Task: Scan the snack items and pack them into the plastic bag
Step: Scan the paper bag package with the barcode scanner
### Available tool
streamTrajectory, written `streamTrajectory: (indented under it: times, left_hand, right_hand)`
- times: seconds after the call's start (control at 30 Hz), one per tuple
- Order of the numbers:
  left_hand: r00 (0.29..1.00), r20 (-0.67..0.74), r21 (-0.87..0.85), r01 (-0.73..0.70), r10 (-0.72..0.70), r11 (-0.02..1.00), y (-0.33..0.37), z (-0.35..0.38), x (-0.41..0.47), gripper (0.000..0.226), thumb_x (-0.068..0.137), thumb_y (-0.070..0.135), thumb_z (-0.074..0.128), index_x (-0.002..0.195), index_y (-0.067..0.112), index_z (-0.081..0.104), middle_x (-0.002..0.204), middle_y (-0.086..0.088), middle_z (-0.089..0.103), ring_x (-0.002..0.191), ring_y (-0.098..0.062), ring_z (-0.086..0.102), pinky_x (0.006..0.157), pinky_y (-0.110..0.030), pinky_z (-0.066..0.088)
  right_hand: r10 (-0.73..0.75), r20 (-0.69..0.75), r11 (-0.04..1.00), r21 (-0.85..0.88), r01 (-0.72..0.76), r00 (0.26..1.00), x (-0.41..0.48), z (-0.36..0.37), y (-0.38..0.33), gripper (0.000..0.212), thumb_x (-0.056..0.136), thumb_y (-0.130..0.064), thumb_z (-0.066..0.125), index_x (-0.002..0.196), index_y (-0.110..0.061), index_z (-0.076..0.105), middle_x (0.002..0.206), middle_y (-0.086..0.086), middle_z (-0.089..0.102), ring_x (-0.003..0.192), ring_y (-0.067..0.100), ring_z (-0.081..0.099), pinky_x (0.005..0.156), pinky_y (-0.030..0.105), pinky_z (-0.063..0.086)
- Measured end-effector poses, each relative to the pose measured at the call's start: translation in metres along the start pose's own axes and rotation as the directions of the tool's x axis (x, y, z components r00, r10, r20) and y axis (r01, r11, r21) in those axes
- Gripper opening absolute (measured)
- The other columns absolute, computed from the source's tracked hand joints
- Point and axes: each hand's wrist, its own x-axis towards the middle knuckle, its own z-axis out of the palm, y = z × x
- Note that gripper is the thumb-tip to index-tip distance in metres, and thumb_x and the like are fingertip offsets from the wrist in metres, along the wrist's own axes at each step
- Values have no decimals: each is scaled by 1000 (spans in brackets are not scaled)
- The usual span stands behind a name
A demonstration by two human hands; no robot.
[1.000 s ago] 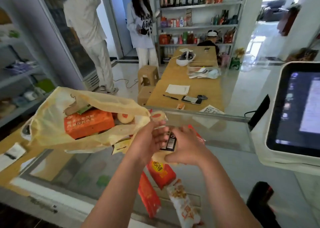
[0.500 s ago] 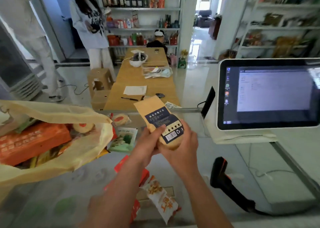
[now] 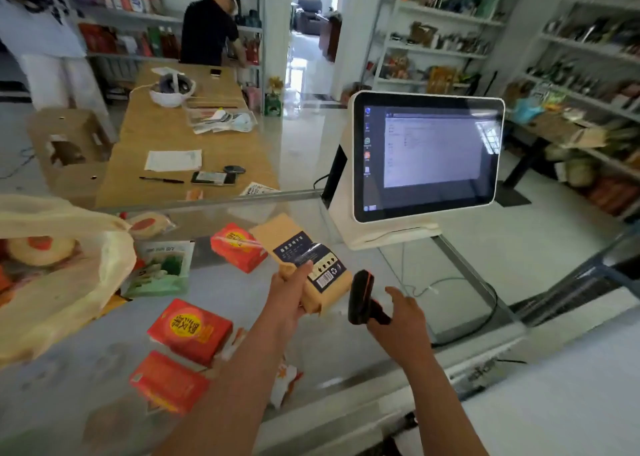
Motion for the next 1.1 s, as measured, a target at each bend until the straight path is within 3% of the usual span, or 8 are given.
streamTrajectory:
  times: [0.1,0.33,0.43,0.53,0.7,0.8,0.93,1.1]
  left_hand:
    - [996,-79,-82,-37,30,996,-16,8,10,48,89,26,68,129,11,46,118,-14,66,103,-27,67,84,-48,56]
    - [967,-140,-17,-219,214,976,-32,19,22,35,94,20,59,128,11,53,115,-14,68,105,-29,66,82,-45,55]
    - [957,-177,-17,-237,230,971,-38,17,27,40,93,26,61,130,12,51,116,-12,68,106,-27,66,85,-44,55]
    - [946,-167,85,-267,278,960,-45,15,28,41,91,33,63,126,14,54,116,-9,69,103,-23,68,85,-43,56]
    - [912,-153,262,-334,381,905,-57,13,28,43,79,46,71,113,25,55,115,-3,67,105,-20,66,93,-49,53]
    - [910,-148,247,-345,387,905,-57,12,28,54,72,54,70,114,23,56,113,-2,69,104,-20,67,93,-50,53]
    - [911,-125,236,-358,393,904,-59,10,28,46,81,46,69,117,21,55,114,-2,69,105,-20,67,95,-50,52]
    - [910,-140,238,-353,391,905,-60,10,29,63,68,60,69,117,24,55,114,0,69,105,-19,66,96,-49,51]
  right_hand:
    - [5,195,993,-114,17,981,4,15,21,68,80,-31,70,139,-19,38,125,8,51,115,23,51,96,31,42]
    - [-107,110,992,74,99,988,29,11,38,36,76,-20,65,110,-14,55,89,1,60,80,17,58,70,24,46]
    - [-211,36,967,151,204,977,36,-16,42,20,77,-23,68,86,-21,51,67,-7,54,61,8,52,60,20,39]
    - [-285,102,939,229,256,953,39,-44,35,22,76,-22,69,69,-26,49,56,-10,50,54,3,49,54,16,36]
    - [-319,232,926,284,250,919,40,-59,27,13,77,-21,67,71,-24,56,58,-9,54,57,4,52,57,18,40]
    - [-284,228,936,276,218,931,41,-54,31,12,77,-24,67,73,-19,58,60,-5,55,60,10,54,61,26,45]
    - [-277,252,931,309,195,927,43,-55,30,13,78,-22,67,72,-20,56,60,-4,54,59,11,53,58,23,42]
    - [-286,252,922,335,194,924,41,-58,28,11,78,-22,66,73,-18,57,60,-3,54,59,13,53,57,25,42]
